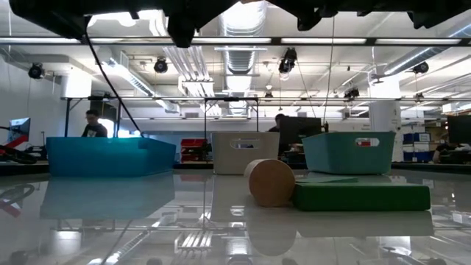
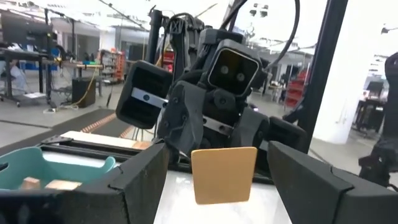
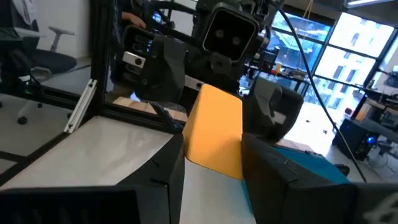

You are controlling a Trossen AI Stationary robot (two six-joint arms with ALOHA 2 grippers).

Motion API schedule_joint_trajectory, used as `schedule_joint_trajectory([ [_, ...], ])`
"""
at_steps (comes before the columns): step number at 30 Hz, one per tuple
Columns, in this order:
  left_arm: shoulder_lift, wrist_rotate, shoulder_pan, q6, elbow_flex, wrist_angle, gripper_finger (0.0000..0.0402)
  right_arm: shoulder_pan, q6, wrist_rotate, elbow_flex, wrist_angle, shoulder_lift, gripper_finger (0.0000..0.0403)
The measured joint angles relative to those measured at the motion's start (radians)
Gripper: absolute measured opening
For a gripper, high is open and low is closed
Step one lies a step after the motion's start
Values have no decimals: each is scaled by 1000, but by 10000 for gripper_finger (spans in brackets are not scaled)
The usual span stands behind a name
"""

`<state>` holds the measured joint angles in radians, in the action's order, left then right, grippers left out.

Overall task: Sort & place blocks by color
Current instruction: Put the yellow block into the blue bin

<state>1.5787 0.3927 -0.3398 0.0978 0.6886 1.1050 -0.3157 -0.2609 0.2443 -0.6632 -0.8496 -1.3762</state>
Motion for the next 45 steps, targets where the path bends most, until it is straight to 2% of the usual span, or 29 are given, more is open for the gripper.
schedule_joint_trajectory([
  [6, 66, 0, 8, -9, 25, 97, 256, 0, -4, -10, 0, 3, 0, 117],
  [9, 82, 0, 14, -10, 40, 99, 242, 0, -3, -10, 0, 6, 0, 117],
  [20, 80, -1, 13, -34, 45, 94, 113, 1, -5, -9, 0, 7, 0, 118],
  [28, 80, -1, 15, -35, 46, 91, 114, 0, -3, -8, 0, 7, 0, 135],
  [39, 70, 11, 15, -32, 40, 67, 114, 0, 3, -4, 0, 52, 29, 219],
  [42, 41, 40, 16, -25, 39, -8, 114, 0, 32, 34, 0, 155, 80, 231],
  [45, -20, 97, 19, 11, 39, -176, 114, 0, 64, 82, 0, 293, 154, 236],
])
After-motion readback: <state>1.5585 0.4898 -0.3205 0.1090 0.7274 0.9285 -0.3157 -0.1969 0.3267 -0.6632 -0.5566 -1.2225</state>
